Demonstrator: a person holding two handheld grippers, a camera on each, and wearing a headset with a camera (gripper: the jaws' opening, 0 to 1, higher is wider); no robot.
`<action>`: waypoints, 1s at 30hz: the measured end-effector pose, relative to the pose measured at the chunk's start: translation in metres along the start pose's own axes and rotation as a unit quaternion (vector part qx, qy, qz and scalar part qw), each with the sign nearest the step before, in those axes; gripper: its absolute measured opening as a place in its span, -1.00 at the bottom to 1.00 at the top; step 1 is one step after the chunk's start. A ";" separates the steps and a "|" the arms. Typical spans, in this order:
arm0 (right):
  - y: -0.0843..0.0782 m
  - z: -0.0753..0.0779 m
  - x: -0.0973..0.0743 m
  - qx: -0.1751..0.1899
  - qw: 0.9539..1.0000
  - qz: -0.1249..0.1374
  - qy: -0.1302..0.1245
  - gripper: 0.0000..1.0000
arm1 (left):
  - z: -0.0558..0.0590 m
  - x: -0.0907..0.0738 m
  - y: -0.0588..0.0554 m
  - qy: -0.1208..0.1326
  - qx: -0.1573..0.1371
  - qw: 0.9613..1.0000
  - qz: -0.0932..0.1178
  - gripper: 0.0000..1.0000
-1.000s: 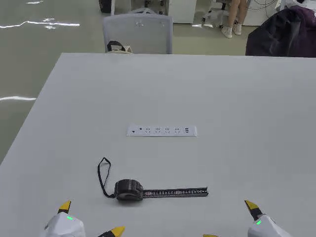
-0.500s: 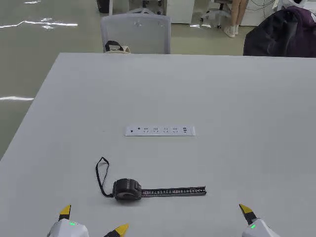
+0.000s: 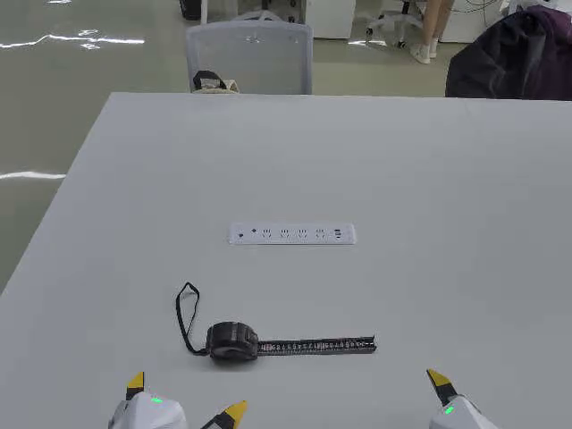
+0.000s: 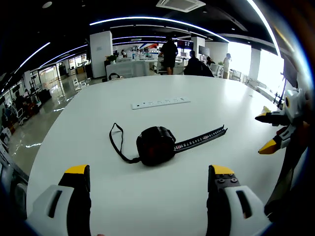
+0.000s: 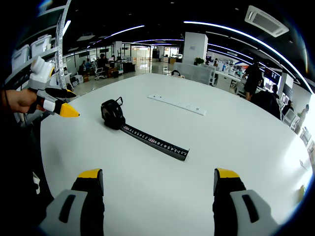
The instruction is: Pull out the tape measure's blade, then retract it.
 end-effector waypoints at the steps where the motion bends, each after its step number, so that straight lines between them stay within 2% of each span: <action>1: 0.000 0.000 0.000 0.001 1.000 0.000 0.000 0.89 | 0.001 0.001 0.000 0.000 -0.003 1.000 0.002 0.98; 2: -0.001 0.000 0.002 0.001 1.000 -0.001 0.000 0.88 | 0.001 0.004 0.000 0.003 -0.007 1.000 0.009 0.98; 7: 0.000 -0.001 0.006 0.005 1.000 -0.004 0.002 0.85 | 0.004 0.015 0.003 0.008 -0.005 1.000 0.016 0.98; 10: -0.001 -0.001 0.010 0.002 1.000 -0.006 0.006 0.85 | 0.006 0.022 0.008 0.012 -0.023 0.999 0.030 0.98; 16: 0.000 0.000 0.016 -0.002 1.000 -0.004 0.011 0.84 | 0.013 0.034 0.012 0.018 -0.027 0.999 0.034 0.98; 20: -0.001 0.003 0.022 -0.003 1.000 -0.010 0.013 0.82 | 0.011 0.050 0.010 0.023 -0.017 0.998 0.049 0.98; 22: -0.001 0.004 0.025 -0.001 1.000 -0.011 0.016 0.81 | 0.011 0.054 0.011 0.027 -0.009 0.998 0.048 0.98; 25: -0.002 0.006 0.028 0.000 1.000 -0.012 0.018 0.81 | 0.013 0.060 0.013 0.031 -0.007 0.998 0.061 0.98; 30: -0.003 0.011 0.034 -0.003 1.000 -0.015 0.024 0.77 | 0.014 0.074 0.013 0.036 -0.001 0.998 0.057 0.98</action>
Point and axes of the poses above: the centre of the closed fingertips' face, and the gripper's own axes: x roughly forward along the fingers, z roughly to its right, y roughly out of its top, the point moved 10 cm from there along -x, roughly backward along the fingers, and after that the axes turned 4 degrees about -y, right-handed, at the moved point
